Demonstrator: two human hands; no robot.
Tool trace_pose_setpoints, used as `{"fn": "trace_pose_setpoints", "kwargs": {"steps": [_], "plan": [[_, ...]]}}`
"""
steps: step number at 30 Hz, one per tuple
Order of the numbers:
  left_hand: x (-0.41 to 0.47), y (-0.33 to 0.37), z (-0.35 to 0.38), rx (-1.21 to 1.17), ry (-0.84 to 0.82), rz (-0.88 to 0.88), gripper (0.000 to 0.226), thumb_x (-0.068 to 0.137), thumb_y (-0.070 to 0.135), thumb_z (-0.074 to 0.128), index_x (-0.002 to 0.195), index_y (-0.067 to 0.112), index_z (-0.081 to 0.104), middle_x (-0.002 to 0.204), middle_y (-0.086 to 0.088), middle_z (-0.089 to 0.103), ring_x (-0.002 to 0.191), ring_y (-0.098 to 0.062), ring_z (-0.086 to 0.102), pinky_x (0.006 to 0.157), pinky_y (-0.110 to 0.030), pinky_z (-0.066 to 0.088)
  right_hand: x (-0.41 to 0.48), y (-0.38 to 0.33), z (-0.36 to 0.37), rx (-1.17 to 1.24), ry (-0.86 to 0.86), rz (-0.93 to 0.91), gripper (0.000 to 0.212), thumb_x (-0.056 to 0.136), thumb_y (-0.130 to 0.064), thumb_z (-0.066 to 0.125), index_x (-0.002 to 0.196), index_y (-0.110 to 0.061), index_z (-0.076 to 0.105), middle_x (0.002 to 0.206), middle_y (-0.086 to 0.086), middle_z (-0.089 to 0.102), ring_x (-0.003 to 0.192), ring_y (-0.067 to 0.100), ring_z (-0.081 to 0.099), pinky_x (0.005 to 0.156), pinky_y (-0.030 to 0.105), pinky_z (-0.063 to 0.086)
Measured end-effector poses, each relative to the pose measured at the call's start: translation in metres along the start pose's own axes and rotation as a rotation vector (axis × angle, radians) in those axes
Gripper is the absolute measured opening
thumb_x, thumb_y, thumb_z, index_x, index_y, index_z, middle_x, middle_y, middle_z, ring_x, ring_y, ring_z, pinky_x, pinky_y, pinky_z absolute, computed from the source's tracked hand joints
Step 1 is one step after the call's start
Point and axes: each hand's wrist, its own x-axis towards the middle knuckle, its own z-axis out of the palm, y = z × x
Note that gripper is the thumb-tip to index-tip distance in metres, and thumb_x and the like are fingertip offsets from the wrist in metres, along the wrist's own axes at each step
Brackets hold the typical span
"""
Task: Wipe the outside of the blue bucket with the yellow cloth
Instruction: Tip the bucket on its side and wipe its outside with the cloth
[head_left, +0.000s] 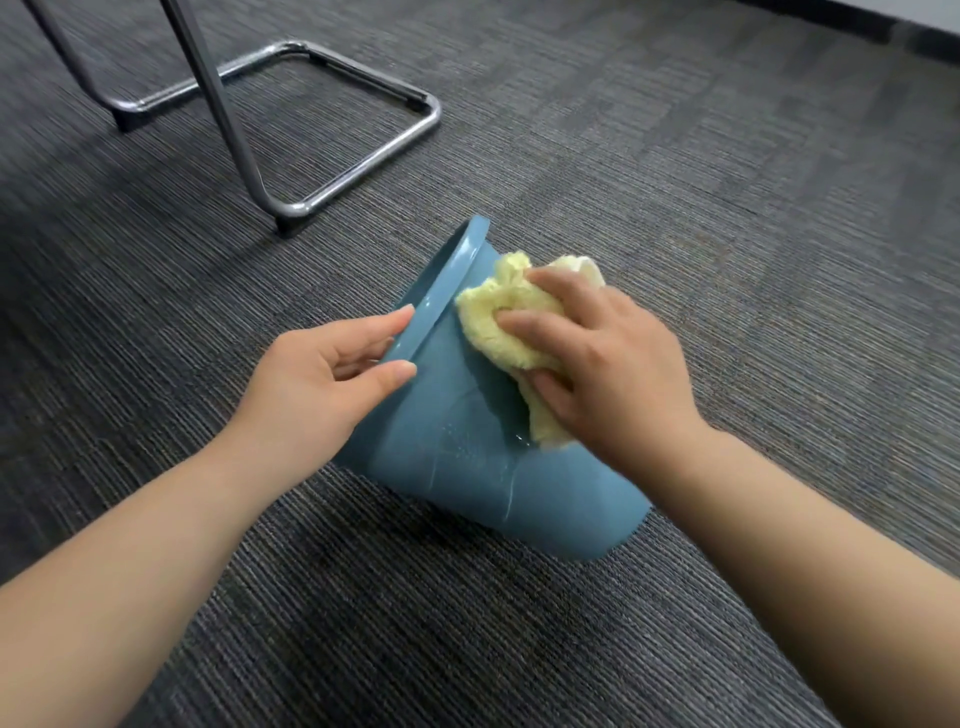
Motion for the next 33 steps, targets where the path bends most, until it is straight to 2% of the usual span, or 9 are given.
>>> {"fn": "trace_pose_setpoints", "kwargs": {"steps": [3,6,10,13,15,17,22,29,33], "plan": [[0.002,0.0,-0.002,0.001,0.005,-0.009,0.049,0.075,-0.004,0.059,0.108,0.031,0.05,0.096,0.014,0.061,0.07,0.016,0.059,0.073,-0.004,0.046,-0.005,-0.018,0.003,-0.005,-0.048,-0.162,0.028,0.072,-0.022,0.049,0.089,-0.019,0.071,0.105,0.014,0.069,0.067,0.031,0.063,0.055,0.032,0.05],[0.002,-0.002,-0.004,-0.011,0.008,-0.038,0.049,0.074,-0.004,0.059,0.111,0.026,0.049,0.087,0.014,0.066,0.067,0.014,0.06,0.073,-0.006,0.048,-0.003,-0.018,0.003,-0.02,-0.091,-0.184,0.023,0.072,-0.021,0.056,0.089,-0.02,0.071,0.105,0.012,0.069,0.067,0.03,0.064,0.055,0.032,0.05],[0.001,-0.003,-0.005,-0.059,0.015,-0.055,0.05,0.074,-0.006,0.058,0.114,0.022,0.047,0.091,0.015,0.064,0.065,0.014,0.06,0.063,-0.003,0.047,0.006,0.0,0.0,-0.029,-0.132,0.06,0.027,0.07,-0.015,0.066,0.096,-0.018,0.069,0.118,0.014,0.062,0.087,0.036,0.06,0.066,0.037,0.047],[0.0,-0.004,-0.007,-0.06,0.002,-0.054,0.048,0.073,-0.005,0.059,0.108,0.028,0.053,0.076,0.034,0.06,0.066,0.014,0.06,0.061,-0.003,0.046,0.005,0.008,0.003,-0.05,-0.135,0.196,0.029,0.075,-0.016,0.065,0.103,-0.02,0.066,0.128,0.011,0.054,0.101,0.035,0.053,0.071,0.039,0.042],[0.001,-0.006,-0.008,-0.034,0.004,-0.06,0.044,0.073,-0.002,0.061,0.1,0.032,0.057,0.066,0.031,0.064,0.066,0.013,0.061,0.063,-0.004,0.047,0.002,0.004,0.005,-0.045,-0.114,0.099,0.03,0.064,-0.01,0.073,0.093,-0.015,0.07,0.115,0.017,0.063,0.087,0.04,0.06,0.064,0.039,0.047],[0.003,-0.008,-0.01,0.006,0.029,-0.064,0.043,0.073,0.0,0.062,0.102,0.033,0.057,0.077,0.019,0.067,0.066,0.013,0.06,0.069,-0.006,0.049,-0.003,-0.005,0.007,-0.035,-0.117,-0.023,0.03,0.056,-0.011,0.078,0.085,-0.016,0.072,0.104,0.018,0.068,0.073,0.038,0.063,0.056,0.037,0.05],[0.003,-0.011,-0.015,0.044,0.051,-0.088,0.038,0.074,0.006,0.064,0.092,0.039,0.061,0.083,0.012,0.067,0.069,0.005,0.063,0.077,-0.016,0.052,-0.012,-0.008,0.009,-0.031,-0.196,-0.19,0.024,0.063,-0.016,0.069,0.086,-0.021,0.071,0.101,0.013,0.07,0.065,0.03,0.062,0.055,0.032,0.05],[0.004,-0.018,-0.019,0.026,0.031,-0.086,0.037,0.072,0.008,0.066,0.087,0.043,0.063,0.068,0.022,0.07,0.073,0.002,0.065,0.08,-0.022,0.053,-0.01,0.027,0.01,-0.094,-0.218,0.214,0.027,0.075,-0.017,0.066,0.102,-0.021,0.066,0.125,0.011,0.055,0.101,0.035,0.052,0.07,0.036,0.039],[0.006,-0.018,-0.019,0.043,0.029,-0.077,0.037,0.072,0.011,0.067,0.081,0.047,0.063,0.067,0.028,0.069,0.071,0.007,0.064,0.078,-0.022,0.054,-0.018,0.017,0.009,-0.099,-0.184,0.064,0.03,0.054,-0.007,0.078,0.083,-0.014,0.071,0.101,0.019,0.067,0.073,0.04,0.062,0.054,0.036,0.047]]}}
